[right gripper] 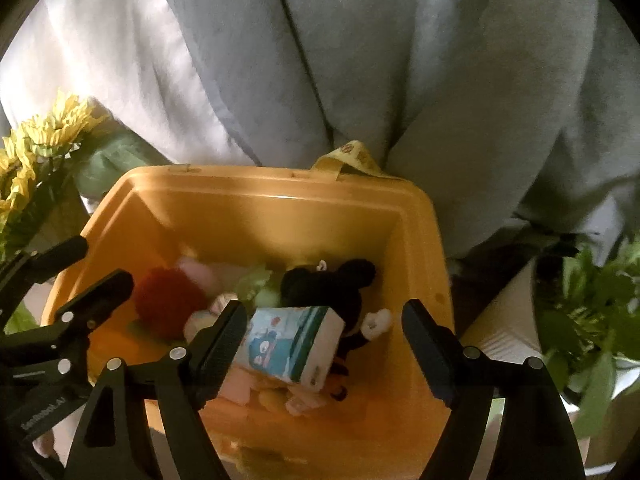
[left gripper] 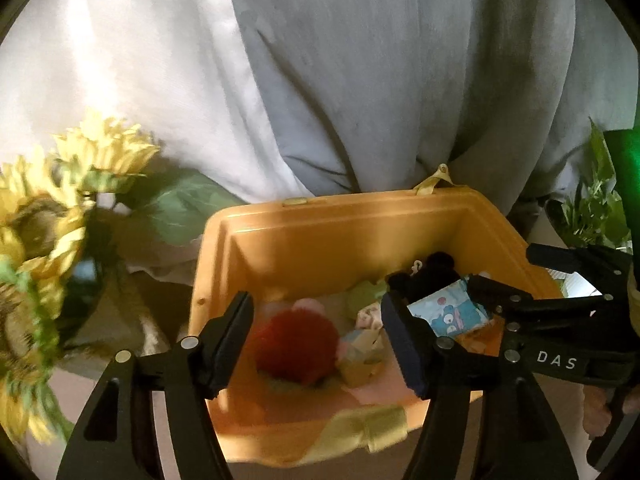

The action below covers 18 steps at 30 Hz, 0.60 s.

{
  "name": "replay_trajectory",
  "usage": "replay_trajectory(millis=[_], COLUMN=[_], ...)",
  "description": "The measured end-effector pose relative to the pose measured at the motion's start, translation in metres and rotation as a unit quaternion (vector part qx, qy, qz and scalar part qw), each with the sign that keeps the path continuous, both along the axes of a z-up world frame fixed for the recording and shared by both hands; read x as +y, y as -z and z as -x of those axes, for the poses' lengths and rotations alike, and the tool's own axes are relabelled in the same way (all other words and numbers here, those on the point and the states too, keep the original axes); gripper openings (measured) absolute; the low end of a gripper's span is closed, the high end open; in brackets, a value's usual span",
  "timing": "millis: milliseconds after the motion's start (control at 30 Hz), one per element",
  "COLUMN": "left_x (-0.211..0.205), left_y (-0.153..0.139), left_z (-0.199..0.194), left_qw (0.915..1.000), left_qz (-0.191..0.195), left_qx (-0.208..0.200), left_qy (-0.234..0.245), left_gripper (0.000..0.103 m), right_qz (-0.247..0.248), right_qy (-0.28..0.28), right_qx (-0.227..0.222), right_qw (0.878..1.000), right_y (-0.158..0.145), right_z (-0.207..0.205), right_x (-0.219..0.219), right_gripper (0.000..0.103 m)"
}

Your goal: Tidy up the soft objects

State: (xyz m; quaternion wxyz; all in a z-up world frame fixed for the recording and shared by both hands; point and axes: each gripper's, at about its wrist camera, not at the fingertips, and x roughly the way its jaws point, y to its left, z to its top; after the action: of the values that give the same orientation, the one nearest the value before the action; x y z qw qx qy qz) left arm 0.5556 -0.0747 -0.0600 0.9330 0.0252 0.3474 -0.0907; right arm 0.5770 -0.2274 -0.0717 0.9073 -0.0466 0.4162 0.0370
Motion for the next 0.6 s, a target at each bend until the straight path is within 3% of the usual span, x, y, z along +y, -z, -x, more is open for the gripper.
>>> replay_trajectory(millis=[467,600], left_x=[0.013,0.018], left_y=[-0.045,-0.057], left_z=[0.105,0.136], left_qw=[0.9950,0.9924], left_qz=[-0.015,-0.017], left_qx=[-0.086,-0.106], left_qy=[-0.048,-0.059], left_gripper=[0.085,0.092], right_qz=[-0.020,-0.019], right_qy=[0.036,0.046], right_qx=[-0.097,-0.123], right_qw=[0.994,0.991], right_y=[-0.046,-0.061], right_z=[0.104,0.144], right_x=[-0.005,-0.003], right_gripper=[0.081,0.086])
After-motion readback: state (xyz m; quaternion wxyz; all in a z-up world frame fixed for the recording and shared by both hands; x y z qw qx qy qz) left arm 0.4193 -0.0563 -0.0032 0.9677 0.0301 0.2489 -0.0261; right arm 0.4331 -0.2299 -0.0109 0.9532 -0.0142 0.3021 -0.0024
